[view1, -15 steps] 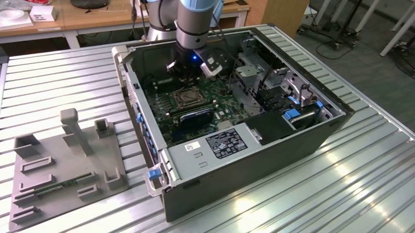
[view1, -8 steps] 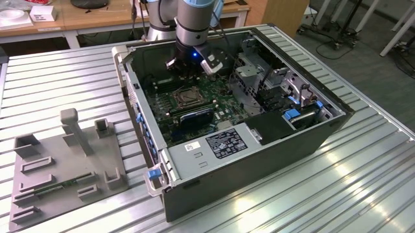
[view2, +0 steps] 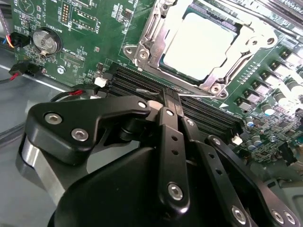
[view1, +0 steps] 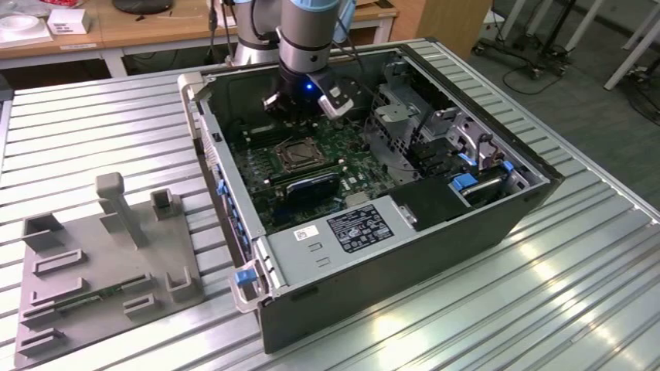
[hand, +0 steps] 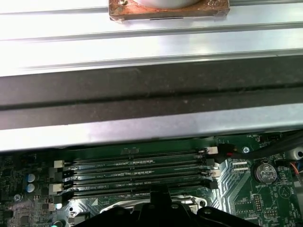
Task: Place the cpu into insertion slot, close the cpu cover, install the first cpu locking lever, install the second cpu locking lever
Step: 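Install the first cpu locking lever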
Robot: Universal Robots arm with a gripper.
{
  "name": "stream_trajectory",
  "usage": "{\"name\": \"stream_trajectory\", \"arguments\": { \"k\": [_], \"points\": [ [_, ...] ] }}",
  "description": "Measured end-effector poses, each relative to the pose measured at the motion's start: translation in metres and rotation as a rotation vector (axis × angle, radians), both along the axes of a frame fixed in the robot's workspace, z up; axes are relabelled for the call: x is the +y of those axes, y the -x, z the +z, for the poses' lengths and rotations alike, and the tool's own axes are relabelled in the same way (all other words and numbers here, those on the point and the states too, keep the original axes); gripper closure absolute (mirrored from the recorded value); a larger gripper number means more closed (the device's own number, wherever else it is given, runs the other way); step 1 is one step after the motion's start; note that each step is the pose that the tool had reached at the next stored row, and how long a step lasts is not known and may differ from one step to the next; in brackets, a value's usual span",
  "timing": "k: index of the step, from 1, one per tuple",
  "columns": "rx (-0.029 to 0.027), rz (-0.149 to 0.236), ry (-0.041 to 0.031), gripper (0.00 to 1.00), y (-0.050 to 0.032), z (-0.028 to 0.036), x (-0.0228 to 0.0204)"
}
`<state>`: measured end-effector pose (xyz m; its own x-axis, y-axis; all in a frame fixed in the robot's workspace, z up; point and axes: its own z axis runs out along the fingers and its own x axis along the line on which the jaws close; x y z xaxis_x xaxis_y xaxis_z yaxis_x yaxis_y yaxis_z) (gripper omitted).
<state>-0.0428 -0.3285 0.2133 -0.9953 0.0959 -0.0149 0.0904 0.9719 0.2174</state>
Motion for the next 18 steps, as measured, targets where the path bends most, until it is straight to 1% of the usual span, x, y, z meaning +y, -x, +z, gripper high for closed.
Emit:
{"name": "stream_trajectory", "arguments": {
  "k": [3,5,9,14,18],
  "points": [
    [-0.0061,0.000,-0.0002,0.89,0.0038,-0.0001,0.0000],
    [-0.0087,0.000,0.0000,0.89,0.0056,-0.0001,0.0001],
    [-0.0087,0.000,0.0003,0.89,0.0057,0.0007,-0.0001],
    [-0.0088,0.000,-0.0006,0.89,0.0057,0.0063,0.0000],
    [-0.0090,0.000,-0.0008,0.89,0.0057,0.0064,0.0000]
  ]
}}
